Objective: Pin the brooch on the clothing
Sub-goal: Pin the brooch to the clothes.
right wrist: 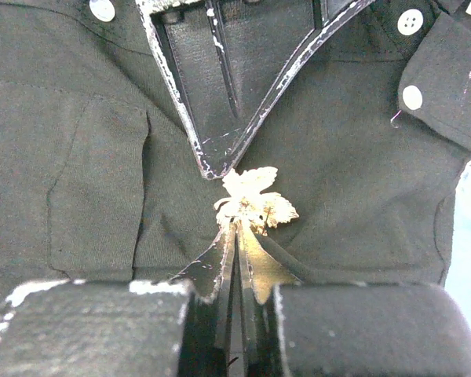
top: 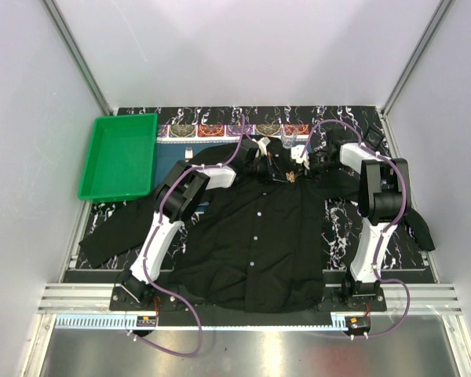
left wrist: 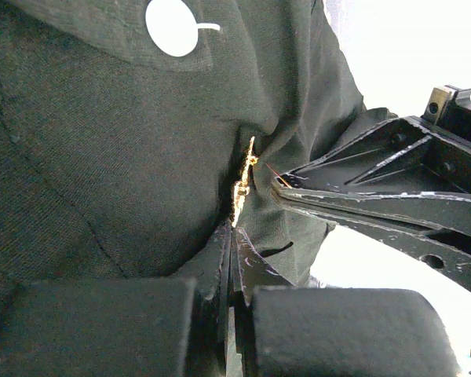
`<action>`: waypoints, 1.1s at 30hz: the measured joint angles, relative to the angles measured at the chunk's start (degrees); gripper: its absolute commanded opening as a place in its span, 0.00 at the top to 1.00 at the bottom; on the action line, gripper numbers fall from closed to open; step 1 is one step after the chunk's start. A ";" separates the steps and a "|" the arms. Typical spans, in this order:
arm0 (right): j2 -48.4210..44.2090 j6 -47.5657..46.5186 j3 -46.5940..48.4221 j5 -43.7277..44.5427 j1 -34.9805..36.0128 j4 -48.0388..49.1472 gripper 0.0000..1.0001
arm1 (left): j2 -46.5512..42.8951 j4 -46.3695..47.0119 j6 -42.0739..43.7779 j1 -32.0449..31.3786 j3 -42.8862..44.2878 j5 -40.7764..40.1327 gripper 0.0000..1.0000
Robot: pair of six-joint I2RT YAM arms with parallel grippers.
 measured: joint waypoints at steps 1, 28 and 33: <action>0.31 -0.02 0.00 0.00 0.02 0.20 0.91 | 0.00 0.00 0.02 0.00 0.00 0.00 1.00; 0.87 3.04 0.50 1.60 -0.50 3.45 0.87 | 0.00 0.09 0.00 0.00 0.00 0.02 1.00; 1.05 4.02 0.83 1.57 -0.48 4.37 0.87 | 0.00 0.09 0.00 0.00 0.00 0.04 1.00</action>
